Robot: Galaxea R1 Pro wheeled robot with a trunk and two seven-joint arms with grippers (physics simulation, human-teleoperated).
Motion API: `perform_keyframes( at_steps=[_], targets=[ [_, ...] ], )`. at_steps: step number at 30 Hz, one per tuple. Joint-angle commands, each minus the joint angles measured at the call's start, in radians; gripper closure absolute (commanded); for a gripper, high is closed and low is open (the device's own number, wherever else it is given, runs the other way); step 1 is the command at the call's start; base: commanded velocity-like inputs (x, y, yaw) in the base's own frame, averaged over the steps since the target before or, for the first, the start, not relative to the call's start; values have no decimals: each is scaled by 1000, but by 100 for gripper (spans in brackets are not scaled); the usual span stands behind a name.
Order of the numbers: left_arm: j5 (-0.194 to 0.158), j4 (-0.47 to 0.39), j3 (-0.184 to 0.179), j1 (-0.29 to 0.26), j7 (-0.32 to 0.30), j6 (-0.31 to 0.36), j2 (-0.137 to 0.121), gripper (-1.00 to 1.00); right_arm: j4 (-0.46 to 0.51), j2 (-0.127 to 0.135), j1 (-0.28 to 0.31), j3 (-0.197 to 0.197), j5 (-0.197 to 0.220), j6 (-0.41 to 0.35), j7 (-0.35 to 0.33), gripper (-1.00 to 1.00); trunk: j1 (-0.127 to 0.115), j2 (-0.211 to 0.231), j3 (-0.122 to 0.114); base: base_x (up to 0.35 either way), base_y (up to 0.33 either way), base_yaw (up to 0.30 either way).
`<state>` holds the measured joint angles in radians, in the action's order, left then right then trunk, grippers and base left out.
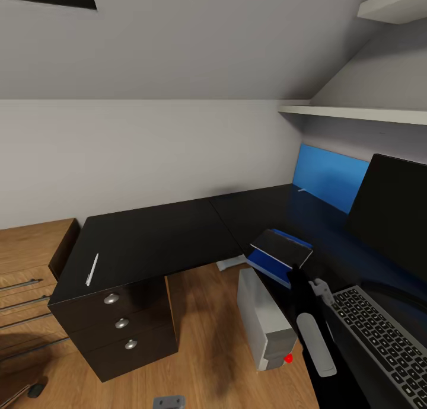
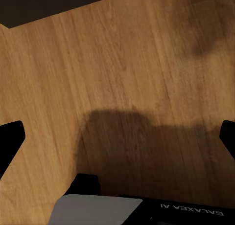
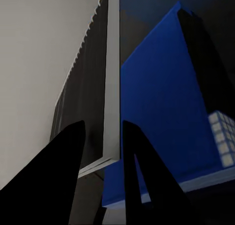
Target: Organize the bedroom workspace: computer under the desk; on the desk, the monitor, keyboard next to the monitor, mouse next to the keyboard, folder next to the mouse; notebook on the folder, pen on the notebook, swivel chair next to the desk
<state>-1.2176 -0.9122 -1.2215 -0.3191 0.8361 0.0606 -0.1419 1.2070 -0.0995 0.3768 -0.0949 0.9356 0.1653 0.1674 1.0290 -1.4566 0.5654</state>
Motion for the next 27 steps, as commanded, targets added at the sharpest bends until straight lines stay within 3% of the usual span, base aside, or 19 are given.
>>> perform_keyframes(
  at_steps=[1, 7, 13, 27],
  targets=[
    [0, -2, -3, -1, 6, 5, -1, -100, 2, 0, 1, 0, 9, 0, 3, 100, 0, -1, 1, 0, 0, 0],
    [0, -2, -3, -1, 6, 5, -1, -100, 4, 1, 1, 0, 9, -5, 38, 100, 0, -1, 1, 0, 0, 0],
    [0, -2, -3, -1, 6, 5, -1, -100, 6, 0, 1, 1, 11, -6, 160, 100, 0, -1, 1, 0, 0, 0],
    [1, -2, -3, -1, 6, 5, -2, -100, 6, 0, 1, 1, 11, -5, 174, 100, 0, -1, 1, 8, 0, 0]
  ],
)
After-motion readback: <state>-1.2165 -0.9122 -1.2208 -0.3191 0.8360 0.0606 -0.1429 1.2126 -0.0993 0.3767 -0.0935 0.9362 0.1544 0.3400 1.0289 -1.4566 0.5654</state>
